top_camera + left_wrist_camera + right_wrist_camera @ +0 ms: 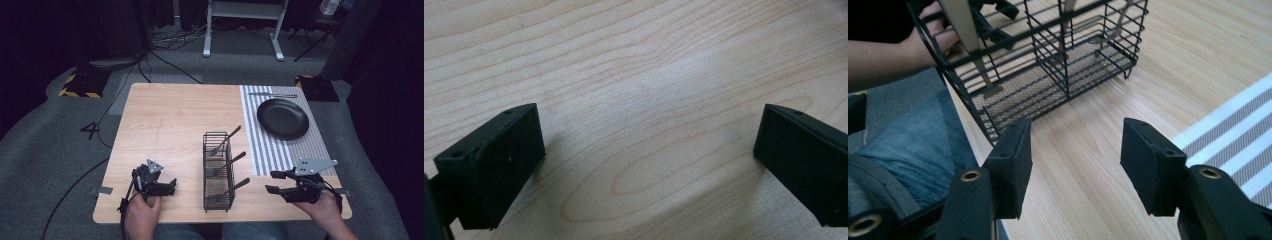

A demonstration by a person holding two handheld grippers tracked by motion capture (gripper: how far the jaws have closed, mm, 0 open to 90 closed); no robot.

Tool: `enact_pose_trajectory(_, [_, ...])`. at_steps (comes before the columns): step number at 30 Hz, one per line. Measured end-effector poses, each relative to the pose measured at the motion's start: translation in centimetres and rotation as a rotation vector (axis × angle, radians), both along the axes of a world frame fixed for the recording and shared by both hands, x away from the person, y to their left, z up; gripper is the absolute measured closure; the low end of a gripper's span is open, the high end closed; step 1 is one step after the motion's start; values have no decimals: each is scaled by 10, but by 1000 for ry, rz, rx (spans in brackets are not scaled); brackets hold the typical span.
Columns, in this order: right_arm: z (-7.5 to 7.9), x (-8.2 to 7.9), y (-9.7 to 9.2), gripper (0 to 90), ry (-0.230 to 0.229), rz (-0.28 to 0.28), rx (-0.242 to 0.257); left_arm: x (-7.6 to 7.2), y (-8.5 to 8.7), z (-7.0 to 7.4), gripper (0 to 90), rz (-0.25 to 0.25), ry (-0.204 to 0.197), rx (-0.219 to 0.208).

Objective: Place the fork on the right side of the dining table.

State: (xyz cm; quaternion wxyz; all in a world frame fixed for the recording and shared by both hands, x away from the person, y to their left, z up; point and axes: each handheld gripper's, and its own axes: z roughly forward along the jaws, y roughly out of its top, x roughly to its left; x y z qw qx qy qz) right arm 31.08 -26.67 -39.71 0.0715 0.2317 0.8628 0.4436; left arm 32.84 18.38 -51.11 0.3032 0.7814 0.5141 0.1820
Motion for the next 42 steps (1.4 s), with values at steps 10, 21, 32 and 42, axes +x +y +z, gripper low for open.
enact_pose_trajectory(10, [19, -5, 16, 473, 1, 45, 15, 0, 0, 0, 1, 0, -1, 0])
enact_pose_trajectory(21, [31, -8, 33, 475, 12, 109, 46, 0, 0, 0, 1, 1, -1, 0])
enact_pose_trajectory(32, [37, -6, 46, 542, 43, 136, 66, 0, 0, 0, 1, 1, -1, 0])
enact_pose_trajectory(42, [37, -4, 64, 671, 78, 163, 54, 0, 0, 0, 1, 0, -1, 0])
